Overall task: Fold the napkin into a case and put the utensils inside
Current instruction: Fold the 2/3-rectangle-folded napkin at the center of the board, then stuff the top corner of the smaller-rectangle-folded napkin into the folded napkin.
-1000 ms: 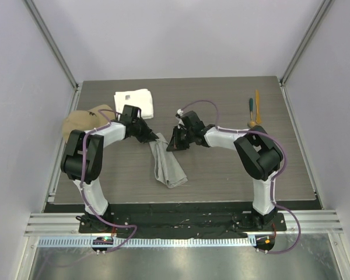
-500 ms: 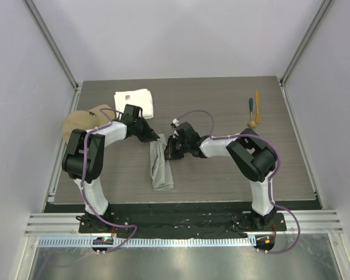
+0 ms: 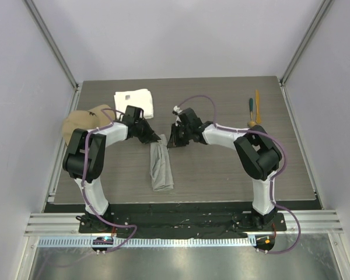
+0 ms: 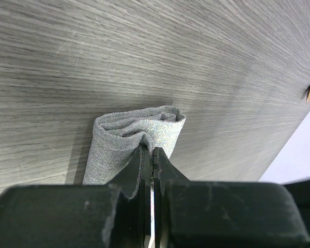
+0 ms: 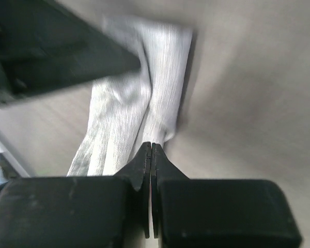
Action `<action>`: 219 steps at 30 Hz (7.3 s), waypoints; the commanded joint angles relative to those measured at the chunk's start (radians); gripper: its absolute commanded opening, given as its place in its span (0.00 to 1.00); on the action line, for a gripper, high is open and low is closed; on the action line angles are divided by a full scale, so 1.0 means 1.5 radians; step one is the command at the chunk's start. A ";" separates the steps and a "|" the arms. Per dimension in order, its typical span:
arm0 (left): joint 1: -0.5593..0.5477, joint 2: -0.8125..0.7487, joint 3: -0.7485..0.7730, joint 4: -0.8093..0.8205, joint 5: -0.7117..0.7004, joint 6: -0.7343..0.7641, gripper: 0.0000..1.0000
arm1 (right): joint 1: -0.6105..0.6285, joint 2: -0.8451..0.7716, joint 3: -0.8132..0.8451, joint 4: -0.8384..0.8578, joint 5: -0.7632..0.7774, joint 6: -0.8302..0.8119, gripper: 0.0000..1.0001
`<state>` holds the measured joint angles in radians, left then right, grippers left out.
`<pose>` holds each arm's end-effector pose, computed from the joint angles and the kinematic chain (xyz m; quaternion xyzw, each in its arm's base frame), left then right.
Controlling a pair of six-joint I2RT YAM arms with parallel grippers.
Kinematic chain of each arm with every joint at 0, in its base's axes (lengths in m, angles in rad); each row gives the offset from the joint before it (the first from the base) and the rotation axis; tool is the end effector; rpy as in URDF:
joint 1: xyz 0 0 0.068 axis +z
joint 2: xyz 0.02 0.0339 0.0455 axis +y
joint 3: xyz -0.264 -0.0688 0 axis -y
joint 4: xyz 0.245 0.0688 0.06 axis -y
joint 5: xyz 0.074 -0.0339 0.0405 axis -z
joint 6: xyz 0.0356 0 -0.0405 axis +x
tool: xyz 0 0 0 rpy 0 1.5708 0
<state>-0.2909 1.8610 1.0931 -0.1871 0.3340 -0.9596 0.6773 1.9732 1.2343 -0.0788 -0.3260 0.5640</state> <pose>0.3565 -0.1189 0.1516 -0.2608 0.9042 -0.3034 0.1496 0.3190 0.2712 0.1572 -0.1115 0.9128 0.3338 0.2074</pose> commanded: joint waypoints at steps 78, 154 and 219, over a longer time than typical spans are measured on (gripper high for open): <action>-0.019 0.040 0.052 -0.046 -0.029 0.010 0.00 | 0.018 0.135 0.314 -0.184 0.104 -0.270 0.40; -0.067 0.005 -0.140 0.327 -0.271 -0.128 0.01 | -0.025 0.101 0.242 -0.086 -0.084 0.016 0.01; -0.083 -0.065 -0.120 0.331 -0.170 -0.069 0.00 | -0.080 0.110 0.185 -0.091 -0.118 -0.040 0.01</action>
<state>-0.3965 1.8347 0.8413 0.4545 0.1314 -1.0969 0.5457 2.1658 1.5101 -0.1631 -0.4591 0.5304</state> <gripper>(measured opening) 0.020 0.037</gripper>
